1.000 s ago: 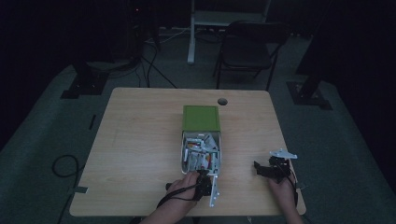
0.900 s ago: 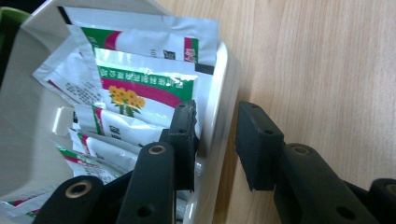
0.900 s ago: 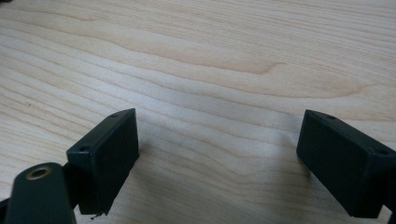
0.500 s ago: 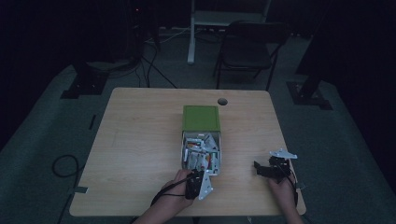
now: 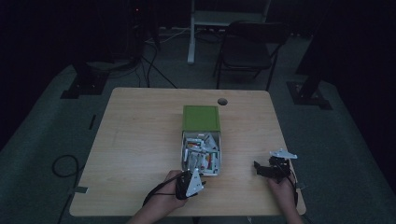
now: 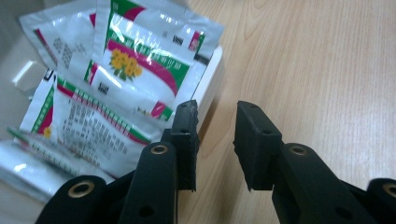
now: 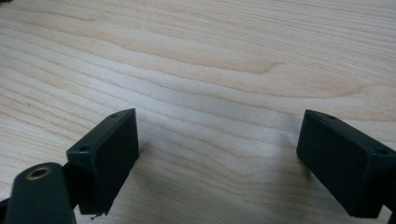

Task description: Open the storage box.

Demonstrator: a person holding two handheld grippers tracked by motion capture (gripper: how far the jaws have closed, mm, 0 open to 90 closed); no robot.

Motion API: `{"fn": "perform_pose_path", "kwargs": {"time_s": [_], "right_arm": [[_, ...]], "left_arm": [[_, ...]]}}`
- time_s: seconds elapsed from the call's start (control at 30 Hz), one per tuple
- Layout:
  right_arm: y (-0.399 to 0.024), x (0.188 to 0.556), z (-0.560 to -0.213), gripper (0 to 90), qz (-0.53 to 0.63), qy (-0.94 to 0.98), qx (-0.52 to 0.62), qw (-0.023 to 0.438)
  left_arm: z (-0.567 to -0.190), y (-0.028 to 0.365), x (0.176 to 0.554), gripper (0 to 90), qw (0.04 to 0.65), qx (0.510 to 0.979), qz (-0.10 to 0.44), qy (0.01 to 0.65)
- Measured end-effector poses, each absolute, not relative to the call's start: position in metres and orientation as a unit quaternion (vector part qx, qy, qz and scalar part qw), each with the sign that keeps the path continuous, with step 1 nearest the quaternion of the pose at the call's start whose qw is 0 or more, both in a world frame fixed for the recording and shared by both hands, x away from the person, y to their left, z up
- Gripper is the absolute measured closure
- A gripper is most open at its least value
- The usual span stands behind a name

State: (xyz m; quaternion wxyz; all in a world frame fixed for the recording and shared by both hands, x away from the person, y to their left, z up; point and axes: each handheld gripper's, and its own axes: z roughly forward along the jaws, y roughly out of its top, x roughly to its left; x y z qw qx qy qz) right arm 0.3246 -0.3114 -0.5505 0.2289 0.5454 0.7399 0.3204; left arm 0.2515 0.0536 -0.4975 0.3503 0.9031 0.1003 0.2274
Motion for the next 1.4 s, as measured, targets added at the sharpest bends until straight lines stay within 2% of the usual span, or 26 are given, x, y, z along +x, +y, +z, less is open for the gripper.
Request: {"fn": "perform_pose_path", "kwargs": {"time_s": [0.83, 1.4], "right_arm": [[-0.311, 0.325, -0.551, 12.4, 0.320, 0.740, 0.545, 0.229], [-0.311, 0.325, -0.551, 12.4, 0.320, 0.740, 0.545, 0.229]], "left_arm": [[-0.522, 0.098, 0.244, 70.0, 0.351, 0.901, 0.200, 0.156], [-0.524, 0.140, 0.246, 69.3, 0.362, 0.887, 0.199, 0.208]]}}
